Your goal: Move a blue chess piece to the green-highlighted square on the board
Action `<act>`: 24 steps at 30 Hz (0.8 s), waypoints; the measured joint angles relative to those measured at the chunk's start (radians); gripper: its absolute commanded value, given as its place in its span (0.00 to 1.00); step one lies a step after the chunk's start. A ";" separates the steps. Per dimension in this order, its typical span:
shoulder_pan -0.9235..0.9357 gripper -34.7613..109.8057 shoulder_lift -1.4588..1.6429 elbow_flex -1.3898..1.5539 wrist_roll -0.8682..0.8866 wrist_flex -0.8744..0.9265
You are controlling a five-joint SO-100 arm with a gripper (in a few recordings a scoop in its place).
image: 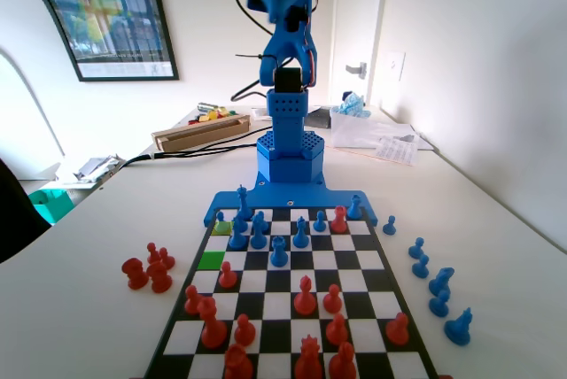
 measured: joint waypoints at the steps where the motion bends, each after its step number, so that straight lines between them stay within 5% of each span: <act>1: 0.020 0.25 -0.032 -0.009 -0.026 0.002; 15: 0.321 0.25 -0.242 -0.002 -0.362 0.003; 24: 0.394 0.25 -0.462 0.018 -0.311 -0.138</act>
